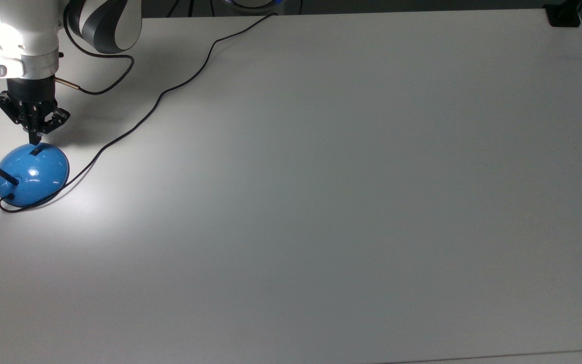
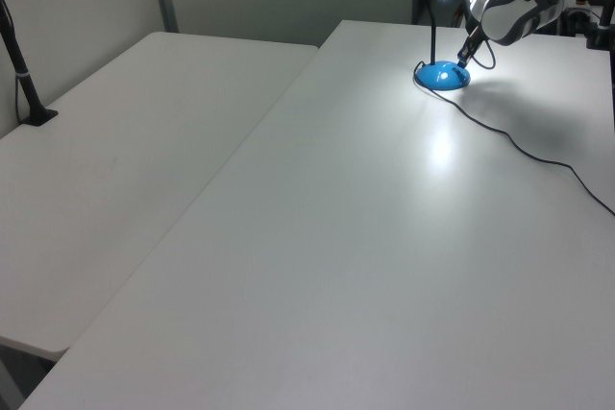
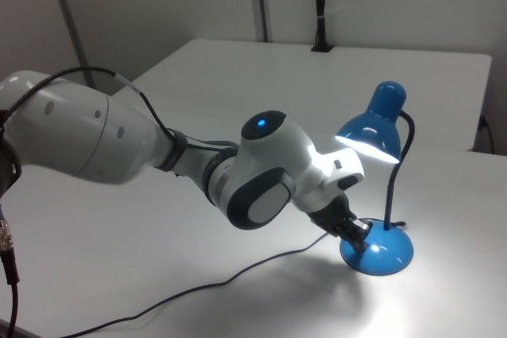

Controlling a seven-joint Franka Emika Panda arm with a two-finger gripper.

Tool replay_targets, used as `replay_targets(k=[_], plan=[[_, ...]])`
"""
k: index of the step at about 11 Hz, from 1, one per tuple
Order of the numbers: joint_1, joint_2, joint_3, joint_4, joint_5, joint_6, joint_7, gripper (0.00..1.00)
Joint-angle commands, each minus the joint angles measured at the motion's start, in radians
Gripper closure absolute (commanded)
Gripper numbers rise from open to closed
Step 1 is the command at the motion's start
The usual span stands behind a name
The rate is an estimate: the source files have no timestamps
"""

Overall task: Turn off the lamp
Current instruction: 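Press down on the lamp base switch with the gripper fingertips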

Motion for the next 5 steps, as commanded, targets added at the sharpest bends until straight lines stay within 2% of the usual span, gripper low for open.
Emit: replay_targets(k=[1,5], plan=[[-0.022,0.042,0.018,0.015,0.024,0.036,-0.037,1.00],[-0.020,0.062,0.030,0.049,0.028,0.036,-0.025,1.00]])
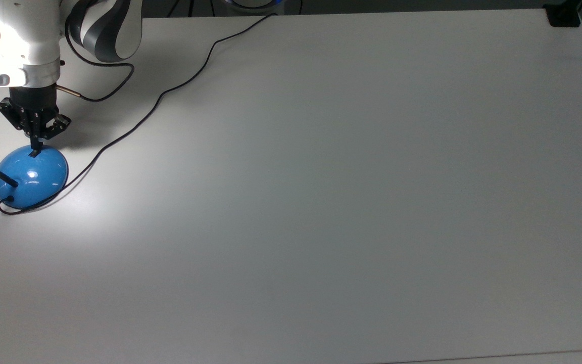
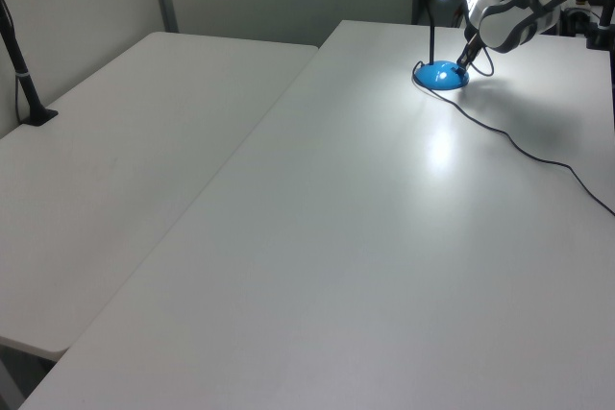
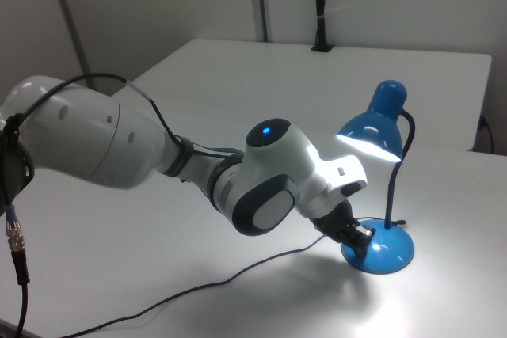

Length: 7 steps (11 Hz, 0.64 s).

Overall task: Turn off the lamp
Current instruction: 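Press down on the lamp base switch with the gripper fingertips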

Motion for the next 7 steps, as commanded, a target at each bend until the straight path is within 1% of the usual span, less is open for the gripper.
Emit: replay_targets(k=[1,3,4,6,7], plan=[[-0.014,0.015,0.024,0.032,0.038,0.019,-0.034,1.00],[-0.023,0.000,0.030,0.029,0.039,0.017,-0.052,1.00],[-0.026,-0.002,0.046,0.029,0.045,0.017,-0.052,1.00],[-0.026,-0.001,0.055,0.030,0.076,0.017,-0.054,1.00],[-0.024,0.002,0.056,0.030,0.076,0.017,-0.055,1.00]])
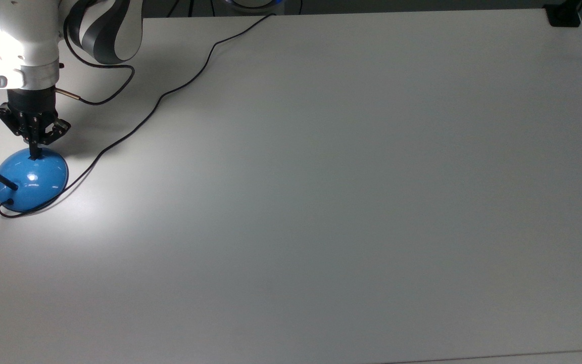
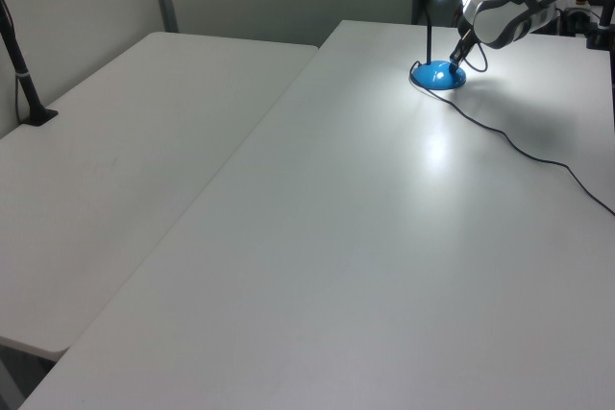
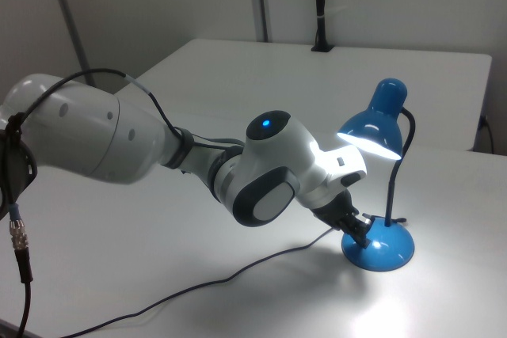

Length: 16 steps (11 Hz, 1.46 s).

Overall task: Turn off the lamp
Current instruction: 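Press down on the lamp base switch with the gripper fingertips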

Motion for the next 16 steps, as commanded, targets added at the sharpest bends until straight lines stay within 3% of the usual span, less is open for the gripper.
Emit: replay_targets(k=[1,9,12,16], plan=[[-0.013,0.003,0.025,-0.004,0.034,0.019,-0.040,1.00],[-0.033,0.007,0.026,-0.055,0.034,0.020,-0.100,1.00],[-0.028,-0.035,0.028,-0.056,0.037,0.014,-0.086,1.00],[-0.033,-0.036,0.028,-0.026,0.114,0.016,-0.097,1.00]])
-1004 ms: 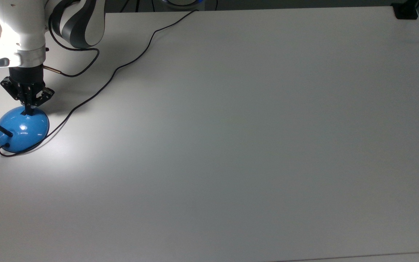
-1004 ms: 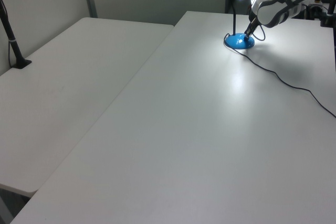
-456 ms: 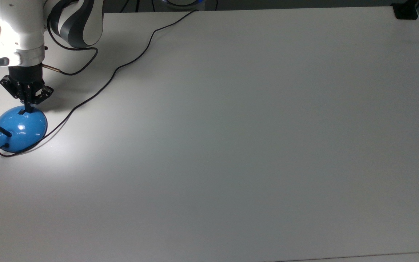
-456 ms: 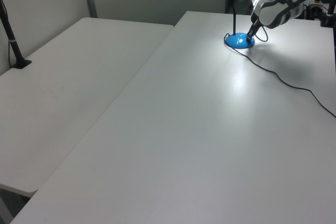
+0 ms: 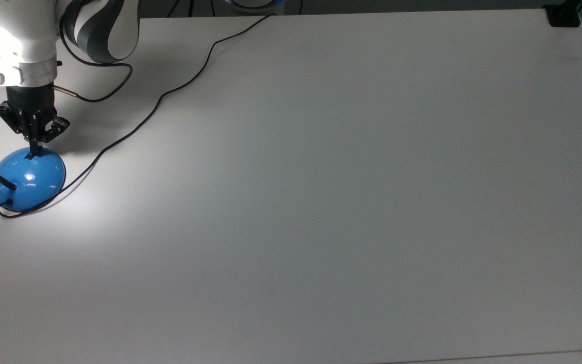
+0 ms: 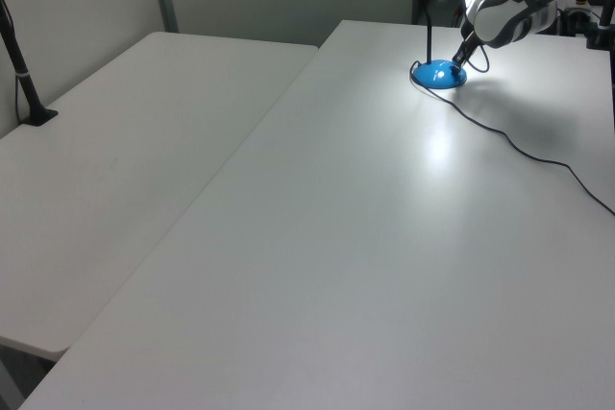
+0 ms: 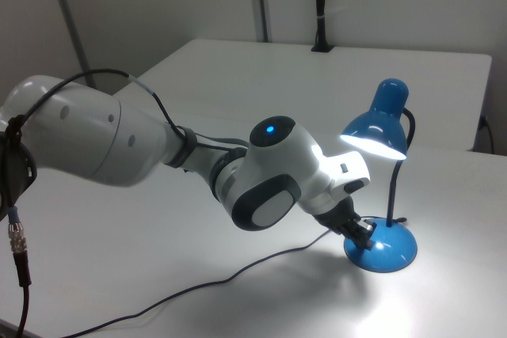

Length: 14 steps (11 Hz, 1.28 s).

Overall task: Turn off the lamp
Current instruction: 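Press down on the lamp base switch with the gripper fingertips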

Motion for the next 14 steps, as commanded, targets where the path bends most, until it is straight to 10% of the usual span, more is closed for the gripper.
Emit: replay_targets(k=[1,14], plan=[[-0.012,-0.032,0.016,-0.012,0.040,0.014,-0.037,1.00],[-0.032,0.020,0.014,-0.016,0.034,0.015,-0.111,1.00]])
